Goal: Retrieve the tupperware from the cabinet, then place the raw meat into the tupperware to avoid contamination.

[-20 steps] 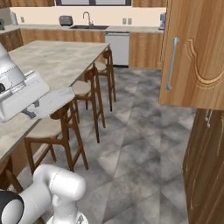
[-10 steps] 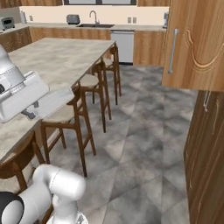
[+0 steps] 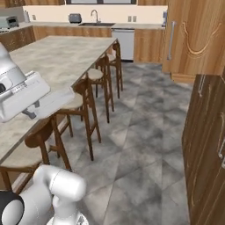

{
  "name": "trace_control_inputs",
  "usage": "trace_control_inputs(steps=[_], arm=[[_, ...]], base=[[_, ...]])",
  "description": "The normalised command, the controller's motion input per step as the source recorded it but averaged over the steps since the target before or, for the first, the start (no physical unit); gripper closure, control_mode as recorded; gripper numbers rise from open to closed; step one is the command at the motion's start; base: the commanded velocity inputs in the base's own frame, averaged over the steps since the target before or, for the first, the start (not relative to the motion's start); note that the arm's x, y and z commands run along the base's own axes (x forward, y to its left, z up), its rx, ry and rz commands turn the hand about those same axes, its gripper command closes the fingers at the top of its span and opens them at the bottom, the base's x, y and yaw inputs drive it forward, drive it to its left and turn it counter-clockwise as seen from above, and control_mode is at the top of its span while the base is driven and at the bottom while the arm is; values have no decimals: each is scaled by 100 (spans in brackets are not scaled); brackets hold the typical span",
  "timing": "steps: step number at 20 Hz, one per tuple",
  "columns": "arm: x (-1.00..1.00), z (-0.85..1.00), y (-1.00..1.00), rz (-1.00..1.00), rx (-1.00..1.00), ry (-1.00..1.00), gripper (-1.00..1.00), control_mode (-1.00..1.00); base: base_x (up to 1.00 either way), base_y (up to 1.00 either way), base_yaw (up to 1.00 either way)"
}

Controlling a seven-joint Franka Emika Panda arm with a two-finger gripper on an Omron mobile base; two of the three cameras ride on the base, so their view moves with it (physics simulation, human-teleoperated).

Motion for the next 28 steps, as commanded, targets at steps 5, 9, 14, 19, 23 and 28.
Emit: trace_control_inputs(steps=[5,9,14,19,23,28], arm=[[0,0,0,0,0,0,100,100],[0,0,0,0,0,0,100,100],[0,0,0,0,0,0,100,100],[0,0,0,0,0,0,100,100],[0,0,0,0,0,0,100,100],[0,0,0,0,0,0,100,100]], base=[[-100,3,0],[-100,7,0],[-76,24,0],[2,79,-2],[-5,95,-1],[-16,96,-4]])
